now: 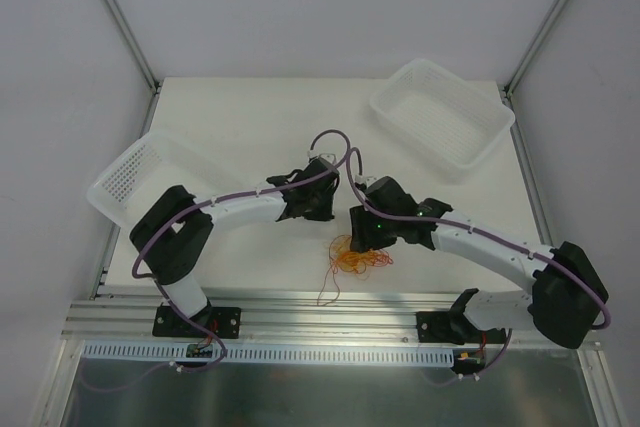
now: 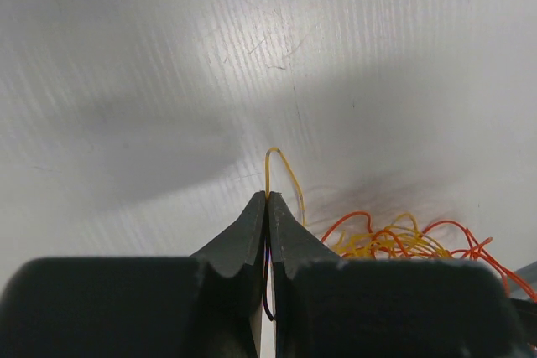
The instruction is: Untangle the cables
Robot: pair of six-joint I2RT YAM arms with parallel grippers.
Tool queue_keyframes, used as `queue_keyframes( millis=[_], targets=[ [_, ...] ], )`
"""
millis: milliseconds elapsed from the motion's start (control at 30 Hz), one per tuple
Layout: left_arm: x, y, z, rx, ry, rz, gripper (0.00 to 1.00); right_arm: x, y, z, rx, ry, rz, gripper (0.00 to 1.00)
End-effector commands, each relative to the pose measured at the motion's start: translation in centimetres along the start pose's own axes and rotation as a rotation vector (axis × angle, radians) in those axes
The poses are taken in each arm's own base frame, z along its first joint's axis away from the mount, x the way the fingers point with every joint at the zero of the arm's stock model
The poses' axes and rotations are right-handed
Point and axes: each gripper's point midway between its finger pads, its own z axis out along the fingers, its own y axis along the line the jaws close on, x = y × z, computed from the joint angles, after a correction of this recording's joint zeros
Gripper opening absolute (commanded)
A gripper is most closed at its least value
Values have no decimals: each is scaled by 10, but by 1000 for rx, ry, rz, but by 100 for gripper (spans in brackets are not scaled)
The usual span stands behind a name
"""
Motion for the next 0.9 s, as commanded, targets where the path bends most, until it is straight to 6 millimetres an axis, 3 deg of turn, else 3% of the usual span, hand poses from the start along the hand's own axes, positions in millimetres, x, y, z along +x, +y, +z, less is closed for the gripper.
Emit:
queue_keyframes(
  millis=[0,100,200,300,400,467,667,767,867],
  targets=[
    [-56,-13,-43,21,-186,55,0,-10,-1,4,22,-32,-16,38],
    [-88,-5,-71,8,-282,53,0,-5,-23,3,125,-32,-21,17],
    [-125,8,-107,-2,-391,27,0,-6,-45,-7,211,-61,-12,8],
    [-154,26,-142,-11,-486,-4,0,-12,-72,-25,295,-116,53,1],
    [-177,43,-177,-29,-576,-30,0,-15,-105,-43,375,-175,171,1],
    [-184,50,-193,-38,-613,-38,0,-13,-127,-53,427,-199,255,1],
    [-196,58,-242,-44,-714,-11,0,-16,-149,-74,439,-268,391,1],
    [-195,57,-251,-38,-727,8,0,-17,-153,-82,452,-289,432,1],
    [-190,80,-253,-108,-719,-6,0,-23,-164,-98,485,-363,498,1]
  ],
)
